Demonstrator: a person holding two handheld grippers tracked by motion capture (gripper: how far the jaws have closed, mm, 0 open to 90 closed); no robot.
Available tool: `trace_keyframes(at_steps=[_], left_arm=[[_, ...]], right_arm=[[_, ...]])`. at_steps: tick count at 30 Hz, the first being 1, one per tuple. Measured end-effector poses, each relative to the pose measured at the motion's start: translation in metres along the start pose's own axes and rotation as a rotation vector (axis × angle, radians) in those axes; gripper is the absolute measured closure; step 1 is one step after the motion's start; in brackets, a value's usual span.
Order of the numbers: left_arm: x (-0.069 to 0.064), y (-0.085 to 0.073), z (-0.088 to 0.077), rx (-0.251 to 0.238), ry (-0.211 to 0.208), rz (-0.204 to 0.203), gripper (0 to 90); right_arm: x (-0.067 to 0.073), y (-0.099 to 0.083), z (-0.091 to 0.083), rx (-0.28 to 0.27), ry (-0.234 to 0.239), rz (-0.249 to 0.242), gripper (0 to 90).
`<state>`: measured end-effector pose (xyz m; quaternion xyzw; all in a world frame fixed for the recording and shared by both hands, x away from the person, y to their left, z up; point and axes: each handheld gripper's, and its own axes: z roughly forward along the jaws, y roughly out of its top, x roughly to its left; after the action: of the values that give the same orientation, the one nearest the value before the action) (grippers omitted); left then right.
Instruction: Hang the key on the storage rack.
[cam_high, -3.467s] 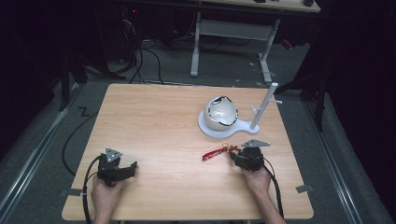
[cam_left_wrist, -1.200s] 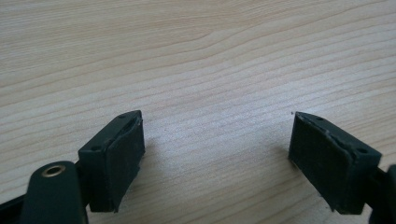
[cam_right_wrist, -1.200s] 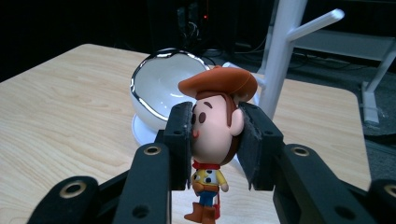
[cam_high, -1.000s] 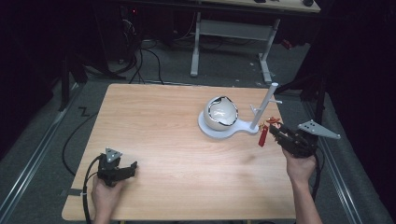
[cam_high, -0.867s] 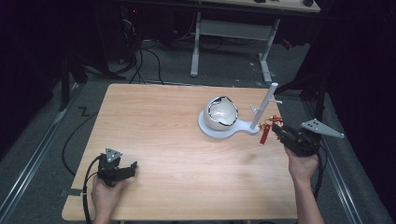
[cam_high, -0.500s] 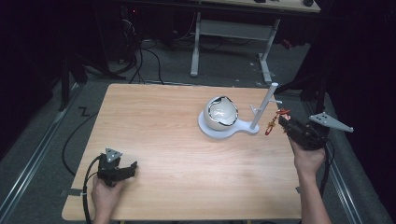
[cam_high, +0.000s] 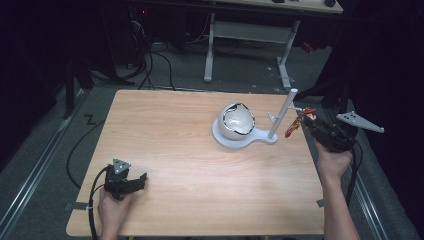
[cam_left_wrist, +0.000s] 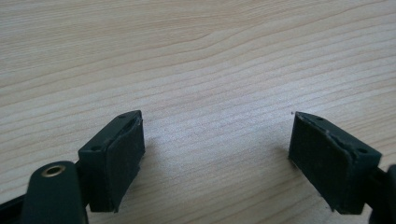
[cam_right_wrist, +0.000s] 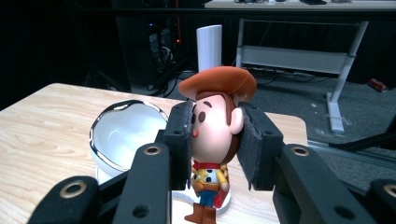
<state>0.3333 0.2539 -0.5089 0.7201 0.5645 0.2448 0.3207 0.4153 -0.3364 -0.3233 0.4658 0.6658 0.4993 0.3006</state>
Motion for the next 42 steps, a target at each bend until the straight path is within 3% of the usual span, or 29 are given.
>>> trace_keyframes(at_steps=[10,19,42], left_arm=[[0.0,0.0,0.0,0.0,0.0,0.0,18.7],[0.0,0.0,0.0,0.0,0.0,0.0,18.7],[0.0,0.0,0.0,0.0,0.0,0.0,18.7]], right_arm=[[-0.007,0.01,0.006,0.012,-0.034,-0.005,67.2],[-0.007,0.017,0.014,0.008,-0.023,0.005,67.2],[-0.012,0.027,0.034,0.066,-0.031,0.017,67.4]])
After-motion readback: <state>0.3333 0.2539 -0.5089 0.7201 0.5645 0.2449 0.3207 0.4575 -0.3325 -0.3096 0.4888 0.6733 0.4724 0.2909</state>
